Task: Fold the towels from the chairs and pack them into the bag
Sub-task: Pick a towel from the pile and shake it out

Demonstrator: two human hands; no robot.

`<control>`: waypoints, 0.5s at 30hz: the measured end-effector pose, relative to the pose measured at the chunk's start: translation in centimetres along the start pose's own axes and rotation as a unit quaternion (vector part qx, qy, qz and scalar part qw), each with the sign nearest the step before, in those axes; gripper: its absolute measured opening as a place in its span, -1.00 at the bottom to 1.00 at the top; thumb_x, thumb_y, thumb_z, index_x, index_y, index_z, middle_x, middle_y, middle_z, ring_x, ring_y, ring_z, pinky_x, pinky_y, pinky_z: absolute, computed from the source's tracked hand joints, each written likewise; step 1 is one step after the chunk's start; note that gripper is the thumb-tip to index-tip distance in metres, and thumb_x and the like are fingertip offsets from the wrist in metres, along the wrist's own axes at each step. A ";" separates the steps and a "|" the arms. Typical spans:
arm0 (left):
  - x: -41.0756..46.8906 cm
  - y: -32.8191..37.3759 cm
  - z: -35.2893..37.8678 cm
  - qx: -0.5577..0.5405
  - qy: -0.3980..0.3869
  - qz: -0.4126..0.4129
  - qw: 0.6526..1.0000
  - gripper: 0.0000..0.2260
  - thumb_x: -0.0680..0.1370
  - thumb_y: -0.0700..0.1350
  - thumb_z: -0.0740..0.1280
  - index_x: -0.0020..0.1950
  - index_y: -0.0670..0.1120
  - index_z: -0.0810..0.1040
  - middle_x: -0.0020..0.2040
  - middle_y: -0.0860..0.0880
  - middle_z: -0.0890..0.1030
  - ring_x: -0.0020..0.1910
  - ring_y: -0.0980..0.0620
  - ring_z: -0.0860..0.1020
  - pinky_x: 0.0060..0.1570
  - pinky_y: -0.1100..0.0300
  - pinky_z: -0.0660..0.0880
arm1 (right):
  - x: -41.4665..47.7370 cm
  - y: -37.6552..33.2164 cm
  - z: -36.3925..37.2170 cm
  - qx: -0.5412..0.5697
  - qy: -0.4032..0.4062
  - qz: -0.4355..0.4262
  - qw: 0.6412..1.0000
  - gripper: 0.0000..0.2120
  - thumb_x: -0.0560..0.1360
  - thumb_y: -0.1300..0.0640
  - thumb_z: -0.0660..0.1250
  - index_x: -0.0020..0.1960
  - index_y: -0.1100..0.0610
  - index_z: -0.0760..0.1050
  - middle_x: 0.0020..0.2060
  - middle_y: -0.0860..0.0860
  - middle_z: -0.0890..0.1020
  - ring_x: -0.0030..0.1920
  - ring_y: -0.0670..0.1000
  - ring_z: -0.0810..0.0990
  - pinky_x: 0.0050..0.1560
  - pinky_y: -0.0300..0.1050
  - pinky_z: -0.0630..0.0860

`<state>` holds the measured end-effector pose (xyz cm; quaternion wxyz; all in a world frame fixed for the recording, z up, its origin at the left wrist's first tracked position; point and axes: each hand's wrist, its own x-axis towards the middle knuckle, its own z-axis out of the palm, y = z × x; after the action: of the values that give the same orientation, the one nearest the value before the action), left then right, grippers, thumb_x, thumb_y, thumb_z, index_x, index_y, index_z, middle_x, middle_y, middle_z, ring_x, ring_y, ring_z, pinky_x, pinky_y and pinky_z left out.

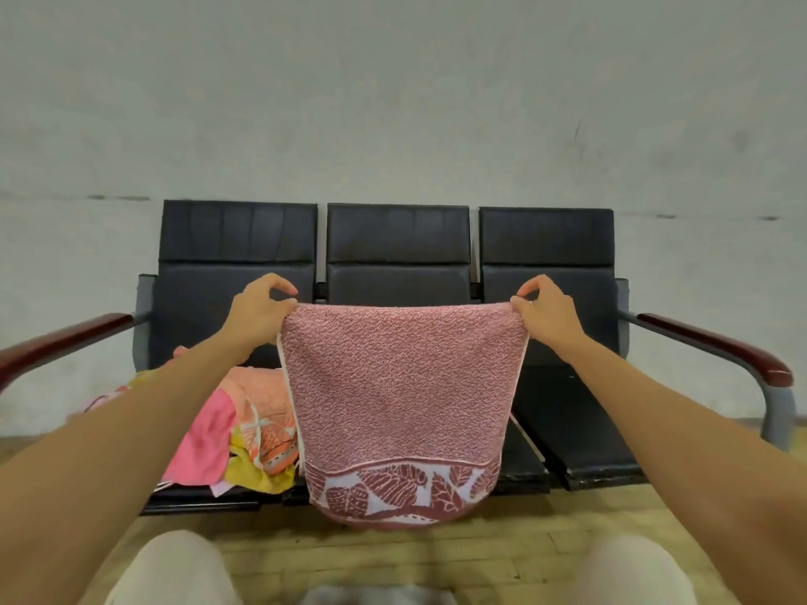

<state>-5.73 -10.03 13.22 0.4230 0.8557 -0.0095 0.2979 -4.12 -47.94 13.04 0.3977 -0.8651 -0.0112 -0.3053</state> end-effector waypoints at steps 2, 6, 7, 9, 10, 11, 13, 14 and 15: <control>-0.2 0.2 0.2 -0.120 0.008 -0.094 0.988 -0.94 0.56 -0.21 0.35 0.01 -0.09 0.56 -0.05 -0.13 0.56 -0.22 0.01 0.53 -0.32 0.14 0.51 | -0.2 0.1 -0.2 0.073 -0.011 0.040 0.996 -0.92 0.57 0.12 0.32 0.04 0.11 0.52 0.06 0.07 0.57 0.03 0.04 0.54 0.07 0.05 0.58; -0.2 1.2 0.2 -0.261 -0.045 -0.204 0.943 -0.83 0.52 -0.21 0.40 0.06 -0.28 0.61 -0.17 -0.13 0.60 -0.24 0.01 0.54 -0.24 0.14 0.52 | -0.5 0.3 -0.9 0.099 -0.077 0.053 0.991 -0.88 0.54 0.08 0.38 -0.13 0.07 0.64 -0.06 0.04 0.66 0.04 0.03 0.60 0.19 0.09 0.55; -0.2 1.3 0.2 -0.246 -0.057 -0.188 0.949 -0.81 0.50 -0.22 0.42 0.06 -0.30 0.62 -0.16 -0.14 0.62 -0.22 0.01 0.56 -0.20 0.13 0.54 | -0.5 0.3 -1.1 0.083 -0.089 0.049 0.991 -0.90 0.51 0.07 0.42 -0.11 0.09 0.65 -0.07 0.02 0.66 0.05 0.02 0.60 0.21 0.08 0.54; -0.2 1.1 0.2 -0.193 -0.073 -0.138 0.969 -0.79 0.45 -0.26 0.46 0.05 -0.31 0.62 -0.08 -0.18 0.65 -0.14 0.00 0.59 -0.02 0.10 0.56 | -0.6 0.1 -1.7 0.044 -0.109 0.039 0.992 -0.78 0.42 0.08 0.51 0.02 0.15 0.66 -0.04 0.00 0.65 0.07 0.01 0.58 0.22 0.00 0.51; -0.2 1.0 0.1 -0.142 -0.079 -0.109 0.981 -0.75 0.43 -0.27 0.48 0.08 -0.30 0.62 -0.02 -0.19 0.65 -0.08 -0.02 0.59 0.06 0.11 0.53 | -0.6 0.0 -2.1 0.022 -0.118 0.036 0.992 -0.70 0.39 0.09 0.54 0.08 0.18 0.65 -0.02 0.00 0.63 0.07 0.00 0.56 0.19 -0.06 0.49; -0.3 0.8 0.0 -0.074 -0.079 -0.080 0.991 -0.70 0.41 -0.26 0.50 0.11 -0.28 0.62 0.03 -0.18 0.64 -0.02 -0.02 0.58 0.10 0.12 0.49 | -0.6 -0.1 -2.3 -0.001 -0.123 0.031 0.992 -0.64 0.37 0.12 0.55 0.12 0.21 0.63 -0.01 0.01 0.61 0.07 -0.01 0.53 0.16 -0.09 0.46; -0.3 0.6 0.0 0.043 -0.065 -0.023 0.997 -0.69 0.40 -0.21 0.52 0.13 -0.23 0.64 0.06 -0.16 0.65 0.00 0.00 0.53 0.08 0.15 0.43 | -0.6 -0.2 -2.6 -0.043 -0.124 0.012 0.991 -0.63 0.36 0.17 0.55 0.14 0.23 0.62 -0.01 0.05 0.61 0.02 -0.03 0.52 0.09 -0.13 0.43; -0.3 0.5 0.0 0.078 -0.057 0.000 0.995 -0.72 0.42 -0.19 0.51 0.11 -0.22 0.65 0.04 -0.16 0.66 -0.04 0.01 0.52 0.04 0.16 0.42 | -0.5 -0.2 -2.5 -0.067 -0.121 0.000 0.990 -0.66 0.37 0.17 0.55 0.12 0.23 0.63 -0.03 0.05 0.62 -0.01 -0.04 0.52 0.06 -0.15 0.43; -0.4 0.5 0.2 0.102 -0.049 0.018 0.993 -0.75 0.45 -0.18 0.48 0.09 -0.23 0.66 0.03 -0.17 0.66 -0.07 0.03 0.50 -0.01 0.17 0.40 | -0.3 -0.2 -2.3 -0.095 -0.114 -0.018 0.989 -0.70 0.39 0.17 0.53 0.10 0.22 0.65 -0.07 0.05 0.64 -0.06 -0.05 0.54 0.03 -0.16 0.43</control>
<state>-6.07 -10.57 13.27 0.3270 0.9076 -0.0151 0.2628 -5.64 -49.38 14.13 0.3047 -0.9277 -0.0426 -0.2115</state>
